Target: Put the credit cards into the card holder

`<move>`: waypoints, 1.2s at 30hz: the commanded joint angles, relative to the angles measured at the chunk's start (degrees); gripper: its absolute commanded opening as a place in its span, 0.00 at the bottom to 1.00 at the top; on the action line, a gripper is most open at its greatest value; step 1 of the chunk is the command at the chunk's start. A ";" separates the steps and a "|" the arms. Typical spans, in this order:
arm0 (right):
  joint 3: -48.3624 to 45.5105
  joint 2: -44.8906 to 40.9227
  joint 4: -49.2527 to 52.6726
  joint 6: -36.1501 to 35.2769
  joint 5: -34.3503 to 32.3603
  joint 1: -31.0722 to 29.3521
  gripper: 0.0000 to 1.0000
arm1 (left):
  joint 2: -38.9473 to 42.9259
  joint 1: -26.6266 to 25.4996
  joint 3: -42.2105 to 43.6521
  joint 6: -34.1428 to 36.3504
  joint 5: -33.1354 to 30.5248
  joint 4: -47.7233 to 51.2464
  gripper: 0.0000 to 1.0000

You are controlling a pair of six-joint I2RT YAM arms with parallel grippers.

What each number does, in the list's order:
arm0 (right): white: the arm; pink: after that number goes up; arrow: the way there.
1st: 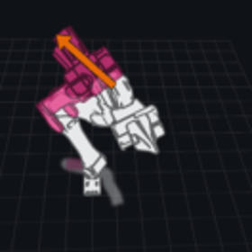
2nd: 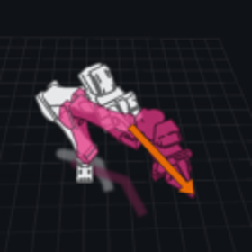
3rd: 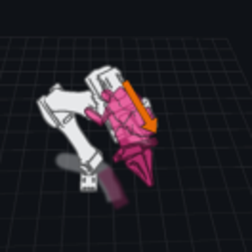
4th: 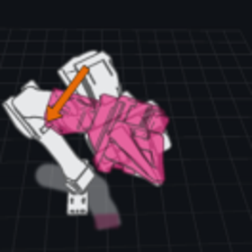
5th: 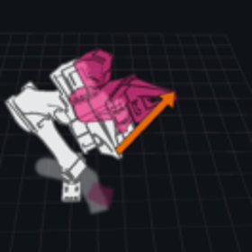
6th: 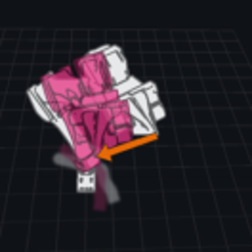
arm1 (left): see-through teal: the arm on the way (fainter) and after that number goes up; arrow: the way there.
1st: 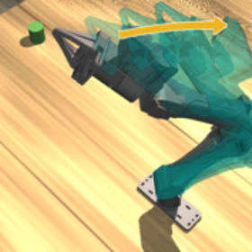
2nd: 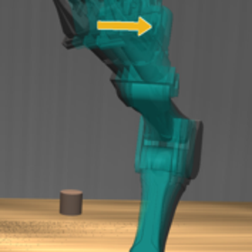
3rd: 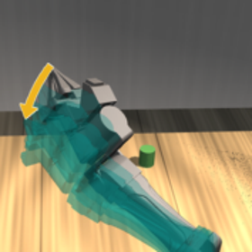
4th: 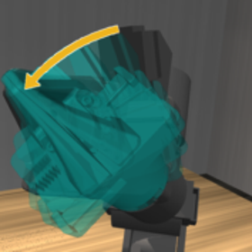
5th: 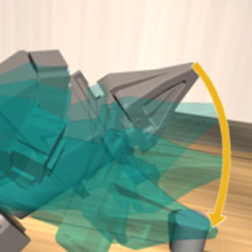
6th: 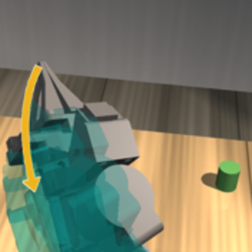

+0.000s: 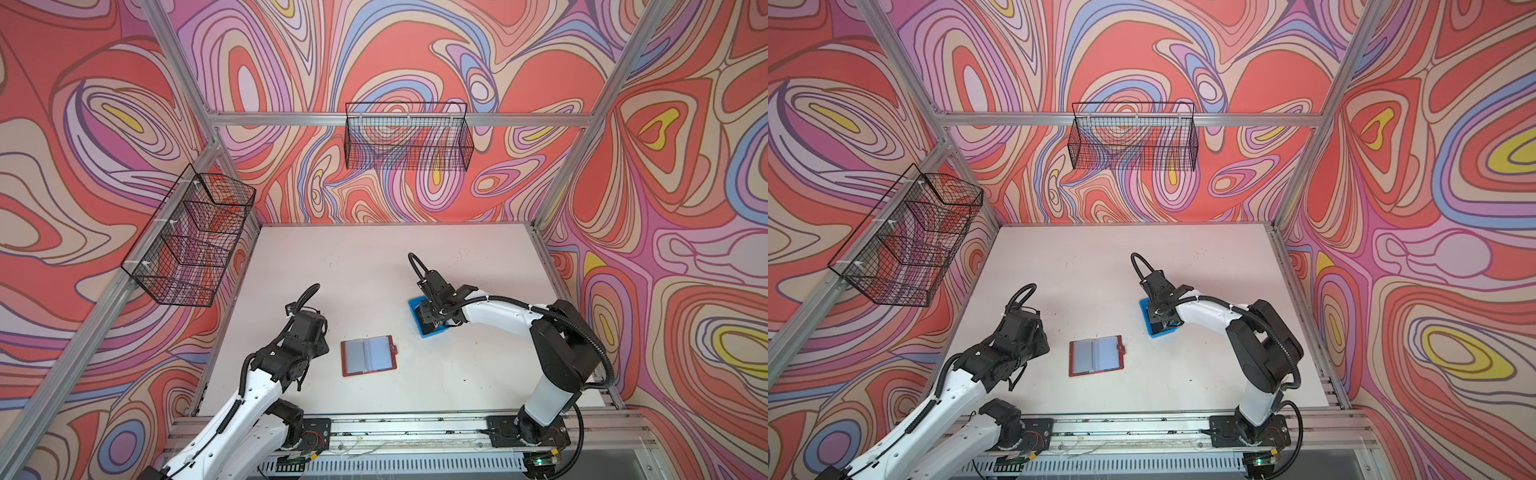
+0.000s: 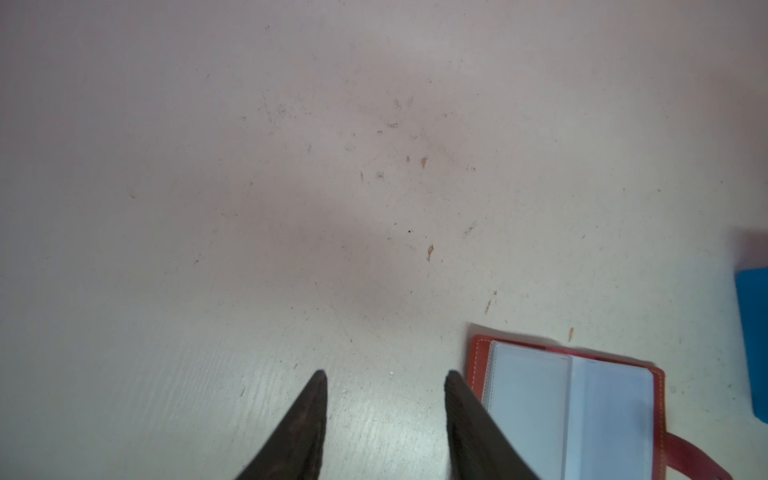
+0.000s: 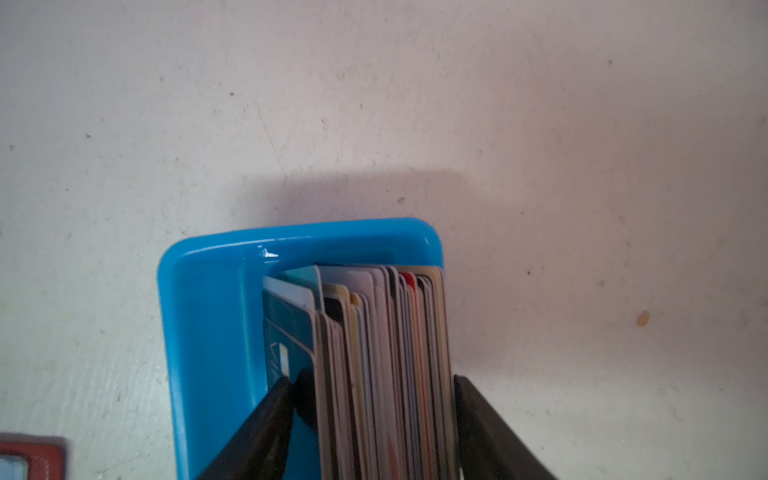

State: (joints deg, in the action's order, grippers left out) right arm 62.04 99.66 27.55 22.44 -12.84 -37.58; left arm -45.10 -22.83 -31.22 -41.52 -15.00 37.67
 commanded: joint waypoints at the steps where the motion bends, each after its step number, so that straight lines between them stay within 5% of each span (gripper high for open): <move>1: 0.63 0.89 2.14 1.00 -1.62 0.05 0.60 | -0.34 0.07 0.37 0.74 0.11 0.30 0.48; 7: 1.32 -0.47 5.13 3.58 -6.70 0.04 0.49 | 0.62 0.06 0.72 0.76 0.02 0.17 0.47; 14: 1.23 -0.90 4.32 4.02 -5.02 -0.73 0.42 | 0.19 0.02 0.55 0.71 -0.07 0.39 0.47; 36: 0.83 -2.80 5.15 5.34 -6.08 -2.29 0.50 | -1.04 0.04 0.20 0.82 -0.20 0.35 0.46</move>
State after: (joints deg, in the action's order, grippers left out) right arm 63.05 98.54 31.90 27.20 -18.33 -39.48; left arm -45.89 -22.83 -31.22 -41.12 -14.83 37.67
